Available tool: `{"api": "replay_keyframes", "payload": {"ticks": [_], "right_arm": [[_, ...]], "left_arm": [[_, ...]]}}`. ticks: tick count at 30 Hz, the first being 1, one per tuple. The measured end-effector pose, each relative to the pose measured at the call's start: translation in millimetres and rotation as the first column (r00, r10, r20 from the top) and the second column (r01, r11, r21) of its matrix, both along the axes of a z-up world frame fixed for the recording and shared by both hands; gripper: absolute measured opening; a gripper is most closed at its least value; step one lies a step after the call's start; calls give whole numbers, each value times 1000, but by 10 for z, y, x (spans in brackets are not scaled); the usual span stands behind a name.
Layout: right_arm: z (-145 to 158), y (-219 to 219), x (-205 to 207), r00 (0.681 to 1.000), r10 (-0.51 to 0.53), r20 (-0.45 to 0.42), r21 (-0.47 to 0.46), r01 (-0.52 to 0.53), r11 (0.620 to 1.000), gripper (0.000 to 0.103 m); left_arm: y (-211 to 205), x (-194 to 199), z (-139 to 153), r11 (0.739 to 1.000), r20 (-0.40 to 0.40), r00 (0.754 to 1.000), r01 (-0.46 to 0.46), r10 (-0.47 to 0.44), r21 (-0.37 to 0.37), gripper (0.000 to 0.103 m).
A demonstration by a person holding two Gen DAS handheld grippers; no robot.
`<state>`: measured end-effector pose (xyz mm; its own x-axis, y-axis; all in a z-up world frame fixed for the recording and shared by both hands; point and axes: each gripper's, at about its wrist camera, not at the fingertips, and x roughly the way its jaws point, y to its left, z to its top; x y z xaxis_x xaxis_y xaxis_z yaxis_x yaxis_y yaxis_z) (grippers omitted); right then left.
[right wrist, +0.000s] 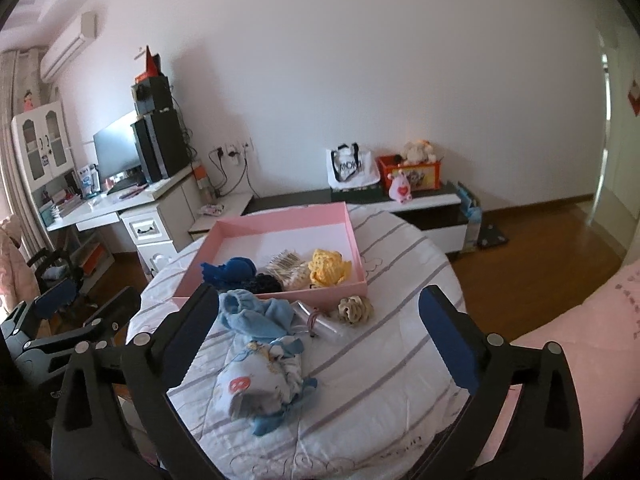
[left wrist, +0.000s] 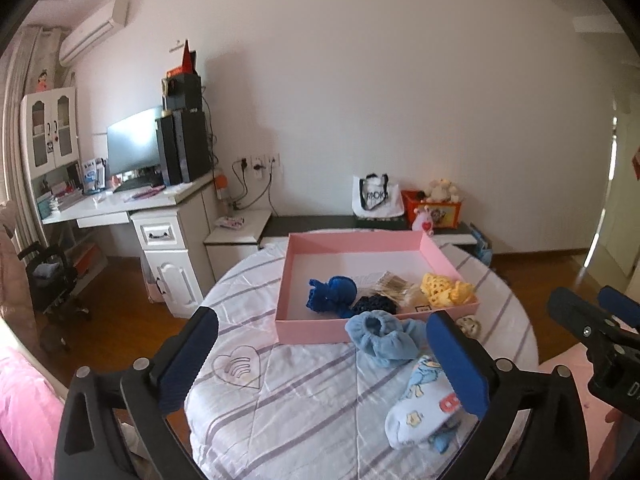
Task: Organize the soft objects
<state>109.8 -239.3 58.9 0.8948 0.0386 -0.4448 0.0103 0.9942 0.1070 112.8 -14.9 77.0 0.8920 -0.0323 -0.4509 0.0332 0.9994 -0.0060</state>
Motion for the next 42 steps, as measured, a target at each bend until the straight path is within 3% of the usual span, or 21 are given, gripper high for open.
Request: {"api": "replay_keyframes", "payload": {"ticks": [11,21,42], "right_arm": [[311,137,-450,996,25,81,-39,-22,999,103],[493,288,-725,987,56,149,-69,-46,997,103],[550,342,-798,986,48,159,-83,-35,996,103]], "left_arm": [[78,-666,270,1000,92,996,-4,5,-11,103],[120,-1023,390,1000,163,986,-21,25,-22,103],[116,-973,342,998,153,987,-42,47,-37,103]]}}
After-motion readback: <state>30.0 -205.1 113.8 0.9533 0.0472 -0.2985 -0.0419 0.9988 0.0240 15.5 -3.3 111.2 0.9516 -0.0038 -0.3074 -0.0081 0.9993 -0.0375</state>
